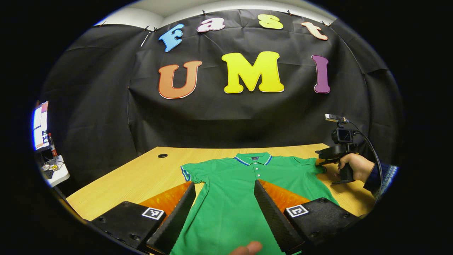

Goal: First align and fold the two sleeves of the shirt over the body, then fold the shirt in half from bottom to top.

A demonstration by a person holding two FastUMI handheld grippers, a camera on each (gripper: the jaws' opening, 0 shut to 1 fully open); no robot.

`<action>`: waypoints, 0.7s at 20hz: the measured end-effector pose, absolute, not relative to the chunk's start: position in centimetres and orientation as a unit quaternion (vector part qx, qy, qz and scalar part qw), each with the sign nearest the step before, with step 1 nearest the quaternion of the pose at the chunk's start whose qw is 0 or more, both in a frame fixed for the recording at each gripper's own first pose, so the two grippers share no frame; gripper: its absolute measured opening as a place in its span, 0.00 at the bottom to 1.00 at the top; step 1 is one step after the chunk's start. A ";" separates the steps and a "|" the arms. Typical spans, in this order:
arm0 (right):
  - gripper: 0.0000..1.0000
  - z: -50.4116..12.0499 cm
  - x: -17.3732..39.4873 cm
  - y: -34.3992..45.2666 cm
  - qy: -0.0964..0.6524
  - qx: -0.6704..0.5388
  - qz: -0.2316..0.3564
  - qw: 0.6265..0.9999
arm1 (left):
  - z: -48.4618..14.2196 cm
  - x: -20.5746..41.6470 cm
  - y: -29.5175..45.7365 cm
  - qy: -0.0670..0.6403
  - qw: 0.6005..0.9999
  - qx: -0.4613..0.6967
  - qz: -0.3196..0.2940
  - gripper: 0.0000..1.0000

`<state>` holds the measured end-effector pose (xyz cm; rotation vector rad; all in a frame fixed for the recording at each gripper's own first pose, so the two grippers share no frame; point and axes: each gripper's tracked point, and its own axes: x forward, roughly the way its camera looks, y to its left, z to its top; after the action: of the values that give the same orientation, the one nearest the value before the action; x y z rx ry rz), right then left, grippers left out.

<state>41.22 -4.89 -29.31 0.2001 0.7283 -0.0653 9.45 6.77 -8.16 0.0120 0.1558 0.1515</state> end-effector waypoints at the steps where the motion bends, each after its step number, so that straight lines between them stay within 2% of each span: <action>1: 0.02 -29.0 41.2 -4.9 0.356 0.086 -0.030 0.930 | -7.9 9.3 6.9 0.074 0.994 0.007 0.077 1.00; 8: 0.00 -24.2 41.0 -2.4 0.319 0.017 -0.016 0.947 | -6.6 8.7 8.3 0.064 0.994 0.016 0.088 1.00; 14: 0.00 -19.3 40.8 4.7 0.282 -0.010 0.024 0.959 | -4.1 7.0 9.9 0.044 0.994 -0.008 0.098 1.00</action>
<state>40.84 4.67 -19.25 -0.0197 0.5710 0.0493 7.02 9.93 -4.08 -0.0159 0.0880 0.1957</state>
